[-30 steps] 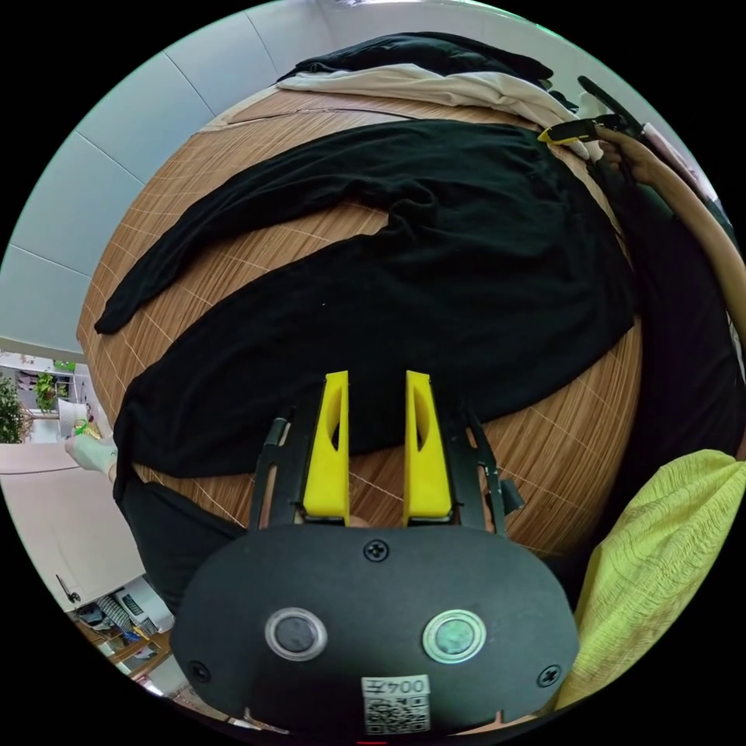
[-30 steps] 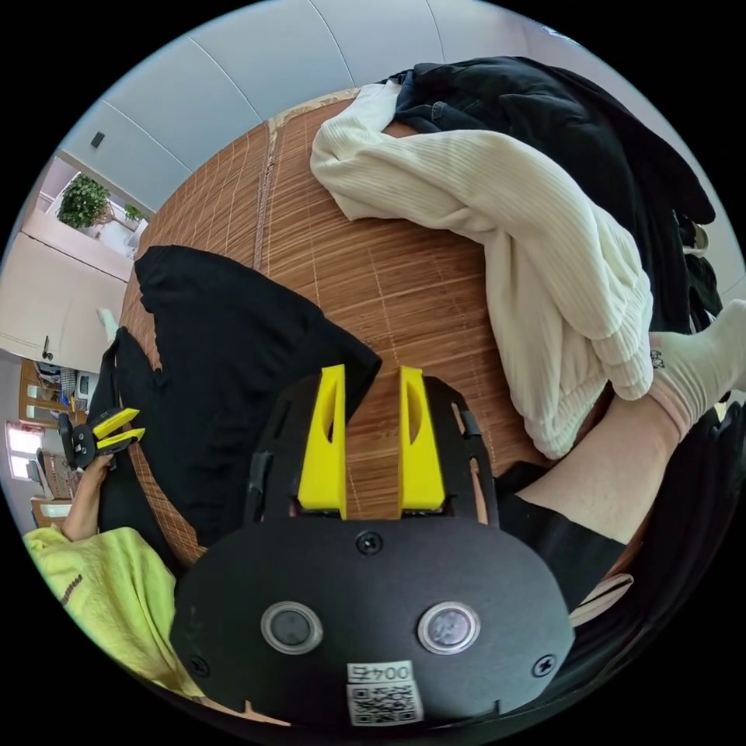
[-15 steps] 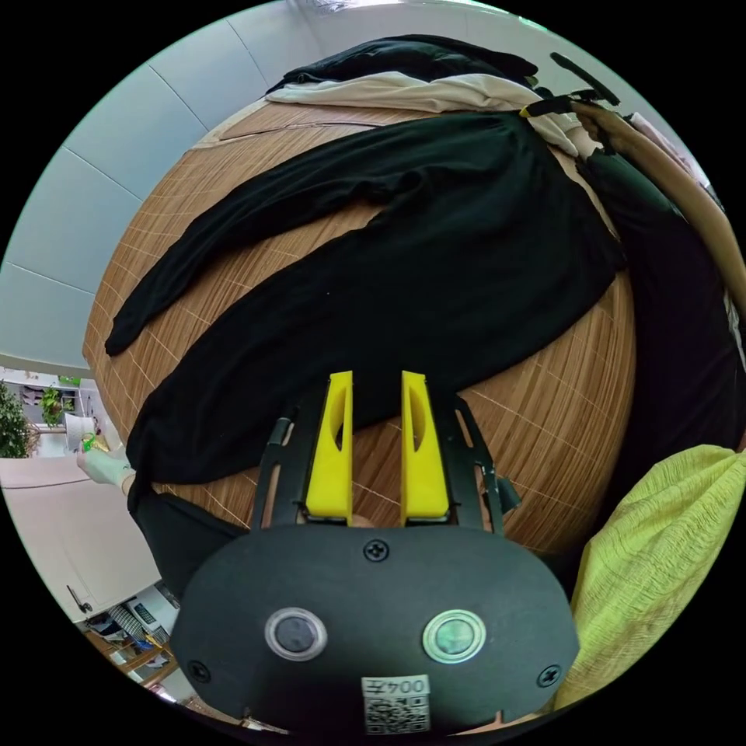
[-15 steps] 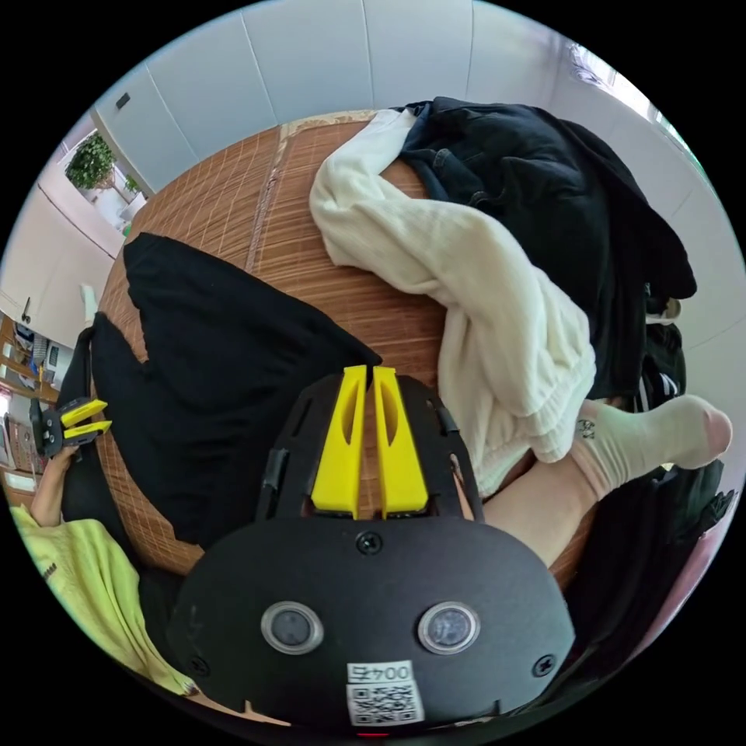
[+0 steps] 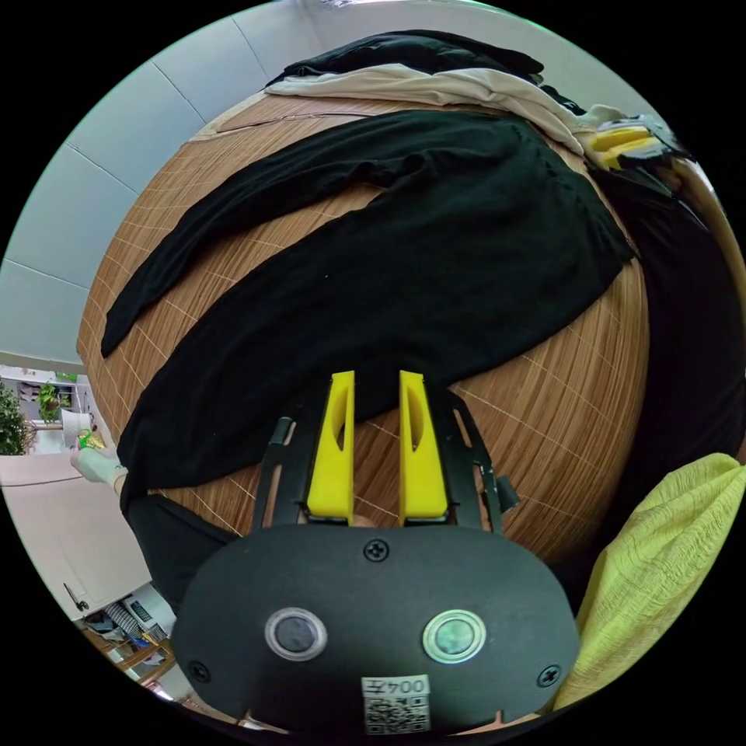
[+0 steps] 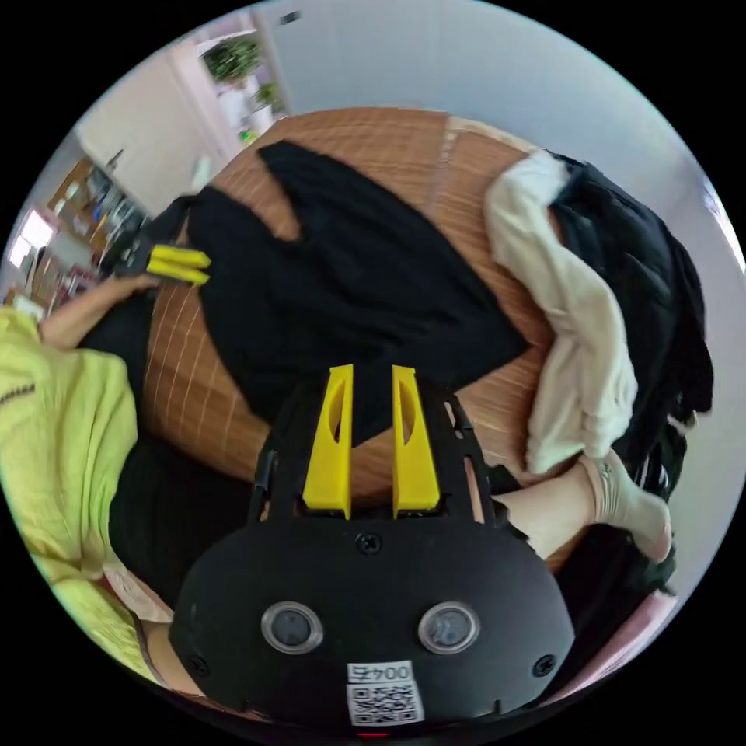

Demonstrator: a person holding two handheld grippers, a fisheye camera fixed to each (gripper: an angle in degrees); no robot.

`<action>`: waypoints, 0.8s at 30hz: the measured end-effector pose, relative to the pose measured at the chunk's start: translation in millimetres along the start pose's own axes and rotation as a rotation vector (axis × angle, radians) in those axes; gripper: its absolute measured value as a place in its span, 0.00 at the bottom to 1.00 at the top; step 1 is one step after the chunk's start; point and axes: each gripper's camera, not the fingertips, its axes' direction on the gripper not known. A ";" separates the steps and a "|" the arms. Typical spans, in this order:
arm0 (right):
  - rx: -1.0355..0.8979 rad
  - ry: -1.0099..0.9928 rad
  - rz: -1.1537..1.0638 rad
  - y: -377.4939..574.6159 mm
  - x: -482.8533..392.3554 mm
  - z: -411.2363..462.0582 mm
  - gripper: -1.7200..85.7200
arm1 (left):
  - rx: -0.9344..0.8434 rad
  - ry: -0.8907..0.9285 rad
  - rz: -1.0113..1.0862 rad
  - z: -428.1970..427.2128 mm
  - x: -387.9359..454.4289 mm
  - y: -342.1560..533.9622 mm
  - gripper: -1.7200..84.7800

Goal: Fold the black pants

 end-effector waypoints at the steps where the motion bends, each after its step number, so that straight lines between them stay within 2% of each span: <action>1: -0.068 0.028 -0.086 -11.8 -32.6 9.0 0.13 | 0.001 -0.005 0.006 0.4 0.9 0.7 0.12; 4: -0.201 0.081 -0.251 -39.1 -97.6 32.9 0.13 | 0.007 -0.004 0.002 0.4 -0.9 4.6 0.12; 10: -0.470 0.101 -0.361 -74.7 -143.1 76.8 0.11 | 0.023 -0.029 -0.047 -1.1 -19.7 16.5 0.12; 12: -0.458 0.111 -0.367 -81.6 -152.2 73.0 0.10 | 0.011 -0.040 -0.053 1.6 -25.0 17.9 0.12; 18: -0.578 0.170 -0.417 -94.3 -185.9 69.7 0.08 | -0.009 -0.083 -0.024 4.8 -30.3 14.9 0.10; 21: -0.512 0.177 -0.391 -106.0 -193.9 52.3 0.03 | -0.012 -0.117 -0.001 5.2 -31.7 7.6 0.07; 24: -0.415 0.175 -0.334 -120.0 -195.6 34.1 0.02 | -0.062 -0.103 0.031 16.5 -31.5 0.9 0.05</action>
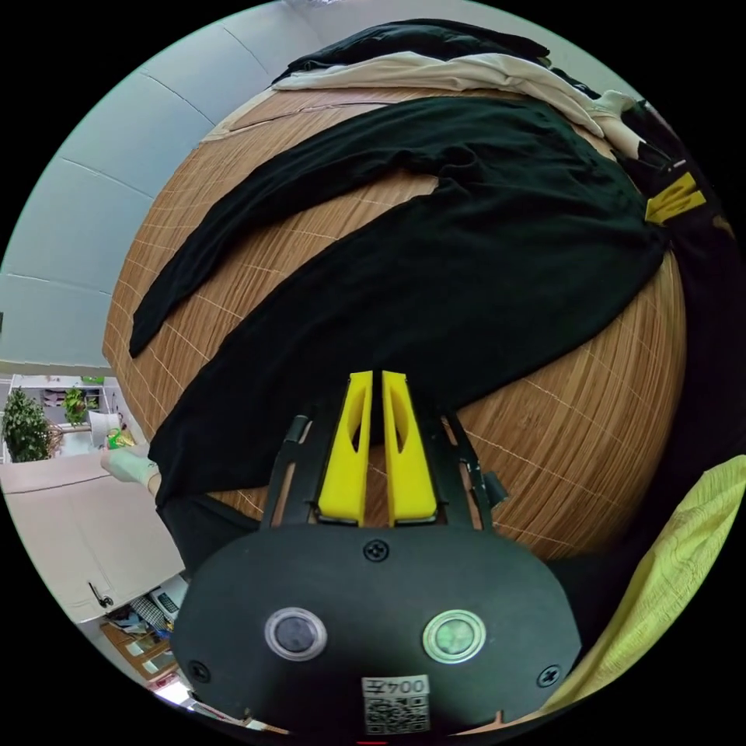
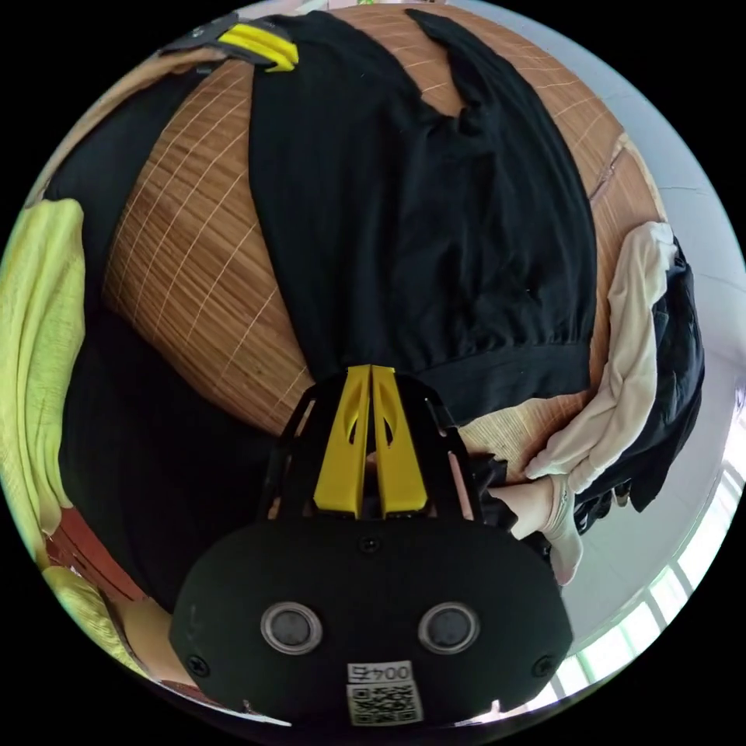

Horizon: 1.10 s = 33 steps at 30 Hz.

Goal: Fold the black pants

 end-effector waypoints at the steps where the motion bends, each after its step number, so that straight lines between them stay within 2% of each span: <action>1: 0.023 -0.016 0.012 -3.7 1.3 -6.1 0.01 | 0.012 -0.006 0.003 0.7 0.4 -1.1 0.04; 3: 0.035 -0.044 0.016 -10.9 1.4 -11.2 0.01 | 0.005 -0.019 0.018 1.7 0.7 -3.5 0.04; 9: -0.090 -0.034 -0.044 -39.4 -12.9 -2.4 0.01 | 0.008 -0.014 0.048 3.1 -7.1 -4.8 0.03; 14: -0.077 -0.077 -0.020 -44.0 -9.2 -12.4 0.01 | 0.013 0.000 0.073 3.3 -16.5 -5.4 0.03; 22: -0.089 -0.059 -0.033 -50.2 -15.8 -25.1 0.01 | -0.002 0.106 0.021 3.6 -46.5 -9.5 0.03; 27: -0.082 -0.035 -0.042 -49.7 -19.7 -30.7 0.01 | 0.040 0.175 -0.065 2.8 -62.6 -8.4 0.03; 33: -0.067 -0.015 -0.054 -44.4 -21.8 -36.2 0.01 | 0.007 0.322 -0.204 5.4 -89.7 -7.5 0.03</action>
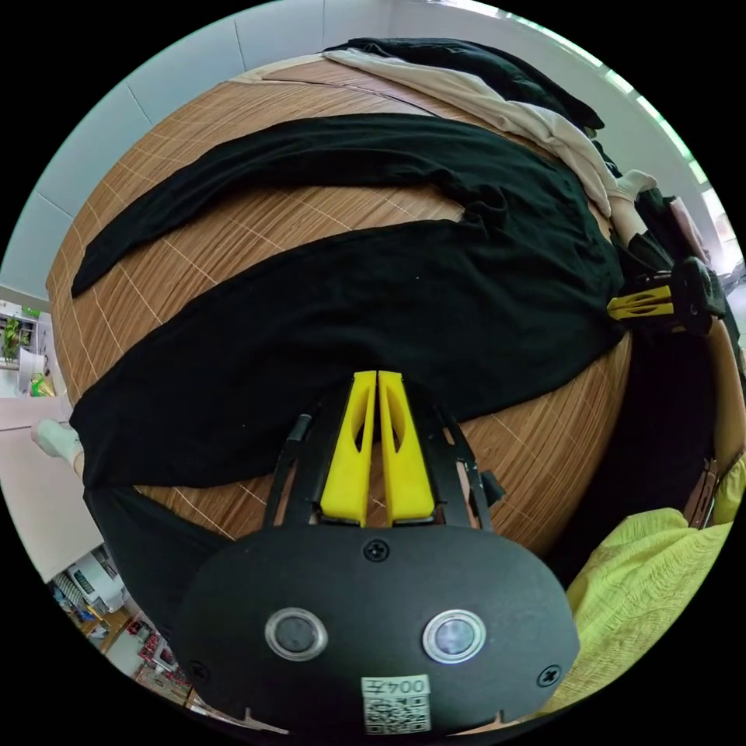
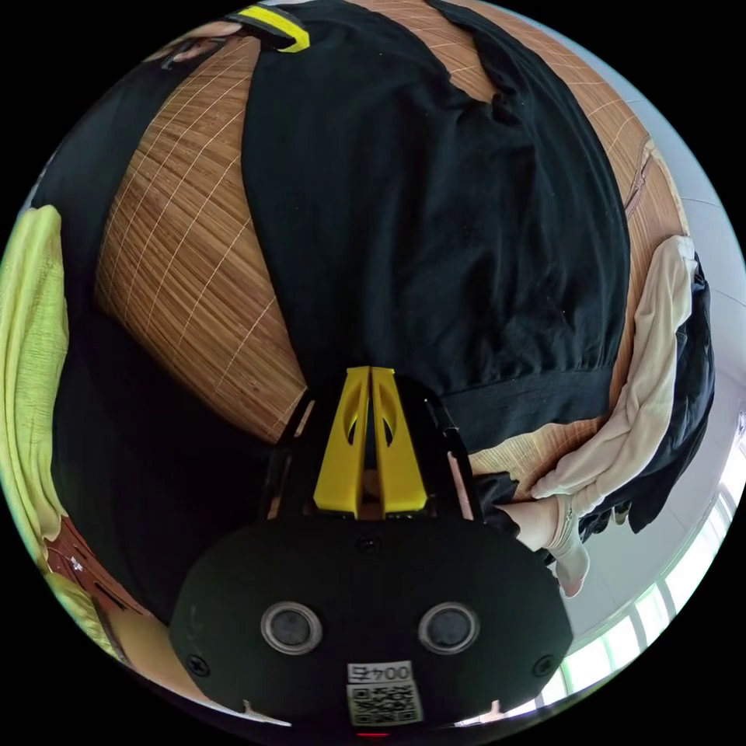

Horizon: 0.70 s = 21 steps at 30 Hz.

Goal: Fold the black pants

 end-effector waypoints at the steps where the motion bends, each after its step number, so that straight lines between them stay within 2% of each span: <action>1: 0.016 0.013 -0.011 1.1 -1.5 -1.3 0.01 | -0.006 0.011 0.002 -0.1 -0.9 -0.1 0.03; 7: 0.103 -0.044 0.003 11.0 11.1 -6.4 0.01 | -0.007 -0.052 0.070 -4.4 12.0 2.8 0.03; 14: 0.144 -0.068 -0.005 31.1 20.8 -5.0 0.01 | 0.027 -0.272 0.256 -3.8 52.2 17.7 0.03; 21: 0.149 -0.045 -0.005 49.4 22.6 -2.3 0.02 | 0.049 -0.230 0.182 -9.6 51.3 27.4 0.03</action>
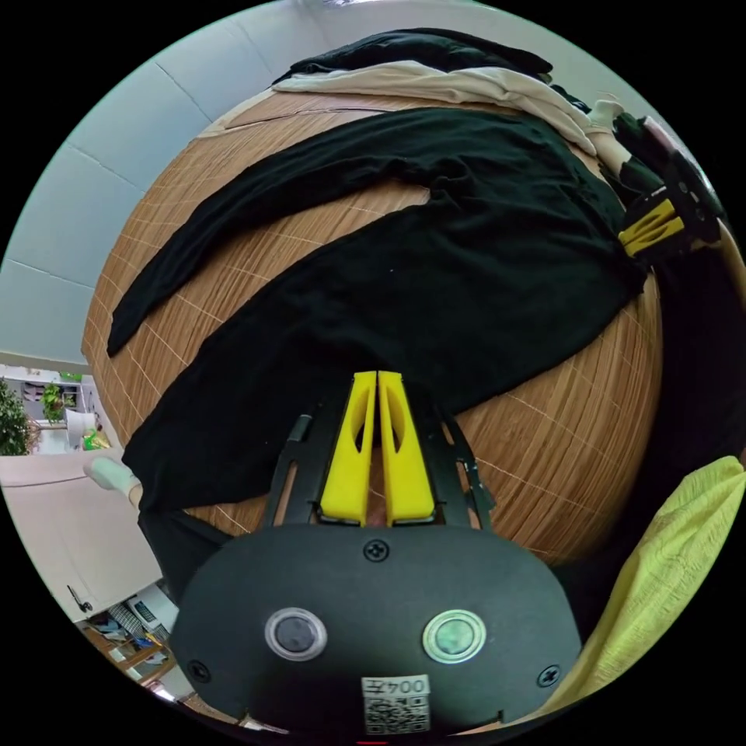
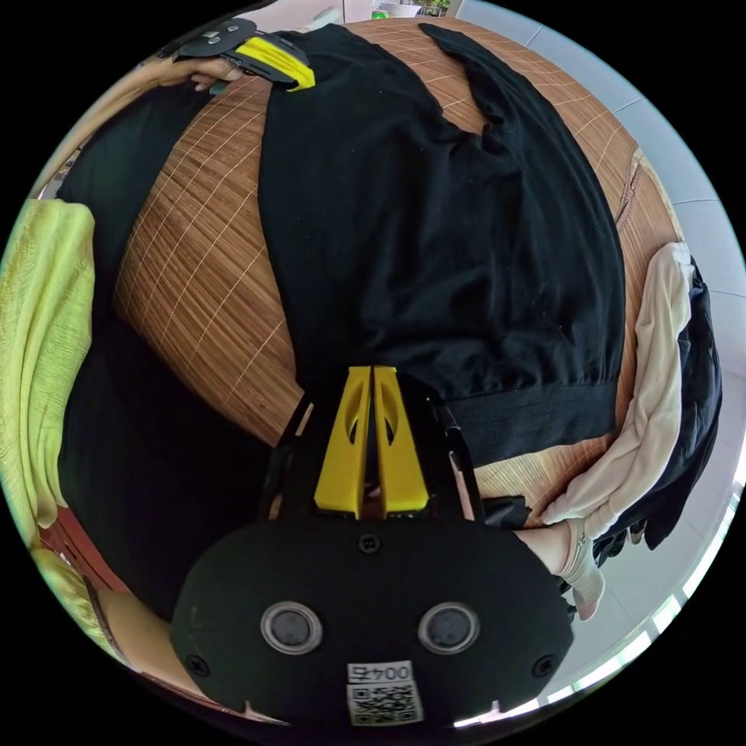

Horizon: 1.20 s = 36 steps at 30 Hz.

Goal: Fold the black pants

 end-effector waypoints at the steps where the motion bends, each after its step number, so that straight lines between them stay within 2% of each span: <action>1: -0.002 0.001 0.000 2.9 1.1 -0.1 0.02 | -0.012 0.010 -0.002 -2.3 -2.8 0.9 0.03; 7: 0.059 0.027 0.020 20.3 8.4 -9.1 0.11 | 0.171 -0.078 -0.025 -43.3 -30.4 2.0 0.05; 11: 0.161 -0.022 0.085 33.8 26.6 -22.6 0.12 | 0.259 -0.168 0.128 -58.3 -18.9 -24.3 0.08; 15: 0.203 -0.087 0.122 42.8 45.5 -24.0 0.12 | 0.231 -0.239 0.283 -49.4 10.8 -67.7 0.11; 26: 0.250 -0.133 0.191 84.1 70.2 -31.6 0.13 | 0.169 -0.116 0.264 -24.5 9.9 -135.8 0.12; 29: 0.181 -0.133 0.158 76.5 70.1 -22.9 0.13 | 0.107 -0.083 0.261 -11.2 4.9 -144.3 0.12; 33: -0.034 -0.114 0.094 61.8 65.6 5.5 0.13 | 0.064 0.000 0.227 -5.7 0.8 -146.0 0.10; 36: -0.110 -0.098 0.099 65.8 65.8 11.5 0.12 | 0.049 0.002 0.228 -7.0 3.2 -142.0 0.09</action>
